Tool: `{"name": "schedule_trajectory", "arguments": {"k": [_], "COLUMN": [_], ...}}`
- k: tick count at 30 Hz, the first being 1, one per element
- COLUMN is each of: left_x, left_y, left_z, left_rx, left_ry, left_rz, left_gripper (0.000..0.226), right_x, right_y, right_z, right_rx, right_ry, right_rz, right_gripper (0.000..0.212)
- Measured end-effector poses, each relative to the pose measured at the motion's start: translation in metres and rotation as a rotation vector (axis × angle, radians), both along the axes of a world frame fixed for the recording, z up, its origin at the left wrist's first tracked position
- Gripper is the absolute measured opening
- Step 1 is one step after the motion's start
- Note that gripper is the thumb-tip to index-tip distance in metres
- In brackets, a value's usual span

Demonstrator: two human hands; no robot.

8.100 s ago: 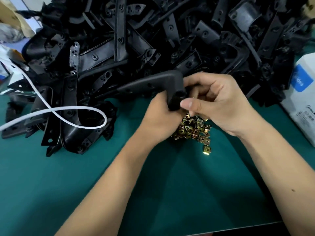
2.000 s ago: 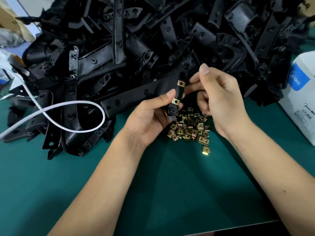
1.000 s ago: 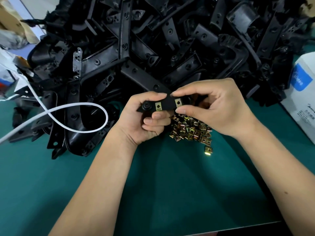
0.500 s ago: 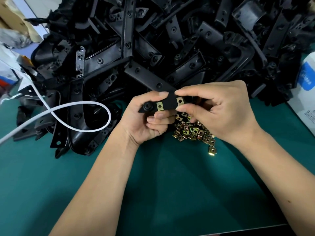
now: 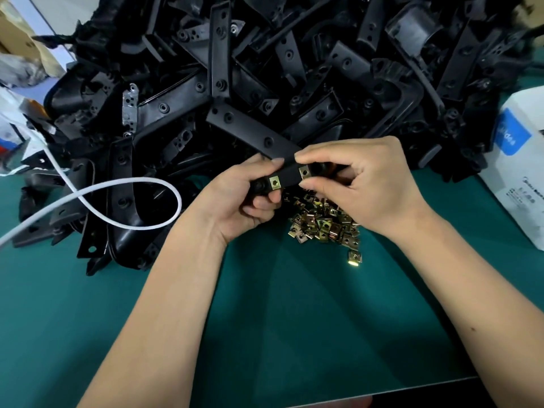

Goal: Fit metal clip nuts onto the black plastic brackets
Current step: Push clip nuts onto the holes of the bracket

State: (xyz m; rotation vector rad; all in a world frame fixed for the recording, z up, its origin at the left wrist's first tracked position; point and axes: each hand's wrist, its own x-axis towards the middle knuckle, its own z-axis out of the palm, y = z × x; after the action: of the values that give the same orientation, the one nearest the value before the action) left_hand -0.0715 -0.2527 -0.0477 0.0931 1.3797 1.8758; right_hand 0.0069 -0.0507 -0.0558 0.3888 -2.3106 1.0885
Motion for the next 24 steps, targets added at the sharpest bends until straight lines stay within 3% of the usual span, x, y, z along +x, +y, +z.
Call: {"name": "schedule_trajectory", "arguments": {"k": [5, 9, 11, 15, 17, 20, 24], "left_x": [0.010, 0.034, 0.053, 0.101, 0.124, 0.176, 0.272], "left_y": [0.004, 0.022, 0.041, 0.122, 0.174, 0.247, 0.308], "left_z": [0.005, 0.025, 0.042, 0.081, 0.091, 0.088, 0.052], "left_rx": [-0.084, -0.165, -0.163, -0.068, -0.078, -0.116, -0.012], "left_ry": [0.052, 0.245, 0.425, 0.727, 0.819, 0.896, 1.130], "left_rz": [0.063, 0.156, 0.192, 0.071, 0.067, 0.088, -0.006], "left_gripper": [0.013, 0.012, 0.020, 0.010, 0.011, 0.034, 0.030], "right_x": [0.005, 0.024, 0.038, 0.082, 0.116, 0.181, 0.268], "right_y": [-0.002, -0.003, 0.000, 0.033, 0.062, 0.110, 0.159], "right_z": [0.001, 0.014, 0.026, 0.058, 0.069, 0.067, 0.031], "right_rx": [-0.115, -0.559, -0.706, -1.012, -1.062, -1.092, -1.225], "right_ry": [-0.193, -0.322, -0.263, -0.029, 0.096, 0.241, 0.431], "right_rz": [0.032, 0.007, -0.084, -0.180, -0.323, -0.595, -0.865], "right_gripper": [0.029, 0.025, 0.031, 0.025, 0.019, 0.007, 0.007]}}
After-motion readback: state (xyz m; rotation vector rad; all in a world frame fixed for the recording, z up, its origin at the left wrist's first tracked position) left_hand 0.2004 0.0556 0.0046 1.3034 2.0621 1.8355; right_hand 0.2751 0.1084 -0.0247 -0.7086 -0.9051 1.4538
